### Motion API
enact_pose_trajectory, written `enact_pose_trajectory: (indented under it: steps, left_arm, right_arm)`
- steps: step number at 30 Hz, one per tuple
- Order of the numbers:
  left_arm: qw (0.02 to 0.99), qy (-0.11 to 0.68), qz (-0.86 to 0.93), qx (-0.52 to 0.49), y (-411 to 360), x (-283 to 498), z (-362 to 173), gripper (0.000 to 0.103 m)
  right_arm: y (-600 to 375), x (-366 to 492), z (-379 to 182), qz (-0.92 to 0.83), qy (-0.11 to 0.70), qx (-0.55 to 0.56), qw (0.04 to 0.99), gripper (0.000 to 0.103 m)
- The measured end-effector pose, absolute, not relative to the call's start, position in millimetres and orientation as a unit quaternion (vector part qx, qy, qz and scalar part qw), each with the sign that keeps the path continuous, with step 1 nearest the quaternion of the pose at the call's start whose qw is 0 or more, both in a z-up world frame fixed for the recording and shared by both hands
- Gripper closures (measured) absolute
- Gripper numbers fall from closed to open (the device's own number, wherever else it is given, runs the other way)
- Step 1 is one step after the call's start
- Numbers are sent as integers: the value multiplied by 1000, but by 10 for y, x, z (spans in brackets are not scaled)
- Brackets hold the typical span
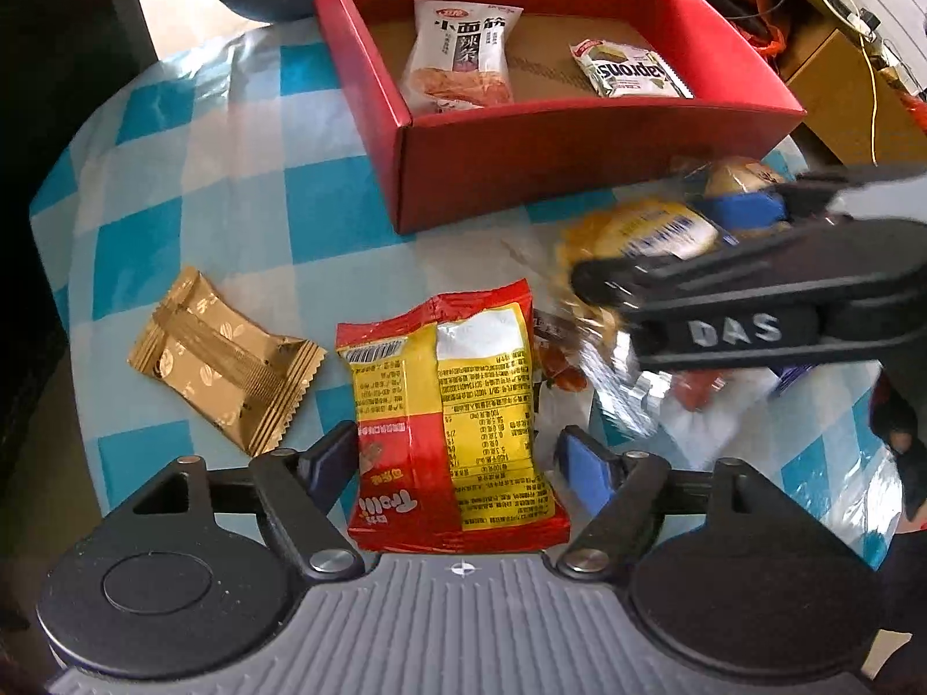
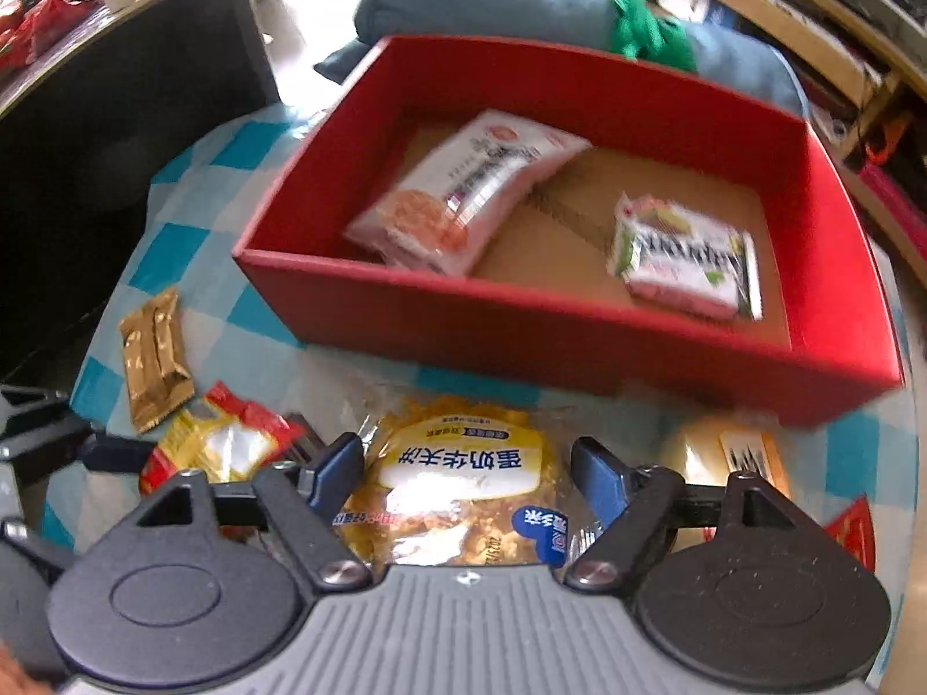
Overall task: Organize snacks
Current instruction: 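Grasp the red-yellow Trolli pack with the left tool while the right tool grasps the bread-snack bag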
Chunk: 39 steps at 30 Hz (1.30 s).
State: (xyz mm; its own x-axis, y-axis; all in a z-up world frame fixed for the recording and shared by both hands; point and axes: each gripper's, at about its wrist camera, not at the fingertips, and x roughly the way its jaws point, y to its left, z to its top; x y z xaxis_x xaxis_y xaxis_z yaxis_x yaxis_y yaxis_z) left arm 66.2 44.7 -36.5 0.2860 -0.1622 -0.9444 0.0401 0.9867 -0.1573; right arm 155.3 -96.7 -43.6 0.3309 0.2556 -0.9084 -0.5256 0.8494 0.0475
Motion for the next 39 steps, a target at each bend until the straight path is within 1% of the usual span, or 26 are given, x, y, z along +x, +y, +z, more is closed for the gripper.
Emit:
enact_pose_trajectory:
  steps: [4, 6, 8, 9, 10, 11, 13, 16, 17, 18, 19, 20, 21, 23, 27, 28, 30, 32, 34, 38, 39]
  left_arm:
    - [800, 595, -65, -51, 428, 663, -357, 26]
    - [799, 595, -64, -57, 432, 662, -345, 29]
    - [800, 594, -64, -59, 428, 667, -329, 32]
    - [801, 592, -63, -59, 431, 664, -313, 36]
    - [804, 589, -61, -58, 433, 661, -289, 38]
    - [806, 585, -62, -60, 442, 653, -263, 39]
    - [810, 580, -61, -64, 448, 652, -232, 39]
    - [809, 582, -56, -63, 431, 657, -245, 37]
    - [808, 583, -54, -61, 422, 659, -252, 34]
    - [809, 583, -53, -60, 419, 657, -252, 30]
    - [809, 582, -52, -58, 413, 659, -256, 28]
    - [809, 583, -51, -56, 403, 658, -267, 25]
    - [809, 584, -48, -52, 394, 665, -286, 24]
    - [807, 587, -49, -48, 387, 672, -312, 24]
    - [803, 593, -50, -39, 362, 671, -371, 22]
    - [802, 595, -48, -32, 354, 668, -386, 22]
    - [803, 593, -48, -22, 346, 652, -408, 18]
    - [805, 591, -52, -19, 353, 643, -409, 18]
    - [804, 591, -55, -21, 372, 642, -401, 19]
    - [805, 589, -60, -45, 444, 653, -351, 28]
    - [804, 589, -61, -51, 465, 656, -337, 30]
  right_arm:
    - [-1089, 1488, -441, 249, 525, -118, 805, 25]
    - [-1095, 1421, -415, 250, 512, -130, 812, 31]
    - [-1112, 1356, -376, 247, 502, -139, 817, 41]
    - [-1145, 1323, -345, 245, 496, -138, 822, 45]
    - [-1188, 1310, -310, 242, 493, -132, 825, 52]
    - [-1236, 1307, -280, 241, 492, -123, 827, 59]
    - [-1318, 1321, -251, 234, 500, -109, 826, 65]
    - [-1352, 1337, -255, 224, 512, -91, 824, 64]
    - [-1357, 1339, -241, 221, 512, -86, 825, 61]
    - [-1345, 1344, -239, 222, 518, -82, 822, 57]
    - [-1330, 1336, -247, 223, 523, -83, 818, 47]
    - [-1292, 1322, -251, 224, 526, -88, 816, 39]
    - [-1239, 1303, -248, 225, 524, -99, 815, 38]
    - [-1148, 1268, -255, 225, 521, -123, 814, 30]
    - [-962, 1330, -412, 219, 536, -153, 801, 21]
    - [-931, 1328, -462, 214, 532, -165, 803, 21]
    - [-919, 1282, -511, 214, 517, -177, 809, 23]
    - [-953, 1227, -494, 218, 505, -187, 814, 28]
    - [-1039, 1198, -468, 208, 504, -188, 817, 30]
    - [-1203, 1102, -383, 197, 507, -169, 822, 38]
    - [-1238, 1064, -351, 195, 507, -164, 824, 38]
